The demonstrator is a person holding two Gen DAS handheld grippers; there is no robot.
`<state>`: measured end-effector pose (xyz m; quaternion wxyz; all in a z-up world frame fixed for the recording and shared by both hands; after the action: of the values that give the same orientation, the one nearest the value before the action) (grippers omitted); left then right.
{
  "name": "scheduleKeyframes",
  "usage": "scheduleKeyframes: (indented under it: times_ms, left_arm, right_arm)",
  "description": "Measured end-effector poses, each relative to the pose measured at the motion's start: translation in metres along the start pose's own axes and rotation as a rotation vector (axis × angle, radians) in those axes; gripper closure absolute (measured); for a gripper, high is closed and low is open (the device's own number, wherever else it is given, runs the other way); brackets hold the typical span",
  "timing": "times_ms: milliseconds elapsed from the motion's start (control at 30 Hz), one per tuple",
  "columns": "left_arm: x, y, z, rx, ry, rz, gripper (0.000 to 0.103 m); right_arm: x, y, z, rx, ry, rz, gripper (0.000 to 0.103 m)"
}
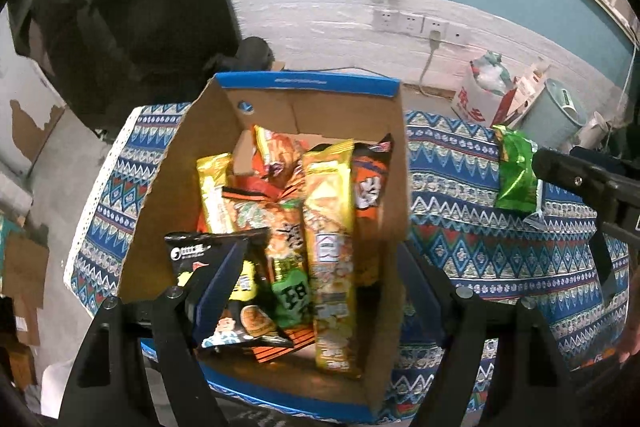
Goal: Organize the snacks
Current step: 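Move both tools to the green bag and silver foil bag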
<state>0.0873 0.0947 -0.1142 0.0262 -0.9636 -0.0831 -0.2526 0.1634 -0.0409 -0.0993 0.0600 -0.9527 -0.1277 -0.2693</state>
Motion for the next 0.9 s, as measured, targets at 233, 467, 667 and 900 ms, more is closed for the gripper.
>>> scheduleKeyframes:
  times_ms: [233,467,667,900]
  left_arm:
    - [0.003,0.037,-0.003,-0.021,-0.005,0.060,0.020]
    - [-0.008,0.081,0.010,-0.046,-0.057,0.165,0.016]
    - [-0.001,0.118,0.020,-0.051,-0.090,0.251,0.016]
    - [0.030,0.151,0.039,-0.077,-0.107,0.304,0.016]
  right_arm:
    - [-0.015,0.028,-0.008,-0.032,-0.015,-0.003,0.028]
    - [-0.029,0.081,-0.008,-0.070,-0.081,0.035,0.026]
    - [-0.026,0.125,-0.001,-0.075,-0.140,0.064,0.026]
    - [-0.016,0.166,0.031,-0.071,-0.207,0.106,0.026]
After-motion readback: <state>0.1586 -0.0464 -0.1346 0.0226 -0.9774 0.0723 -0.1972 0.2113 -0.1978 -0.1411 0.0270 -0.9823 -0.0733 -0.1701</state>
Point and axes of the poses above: each gripper's, at about its wrist camera, not at the fingertips, and z roughly the way its jaws point, y to its right, x to its top, the point moved 9 cm from there along z, roughly the way its jaws point, and after that the axes turned 6 degrees about -z, right-handed, at the moved point
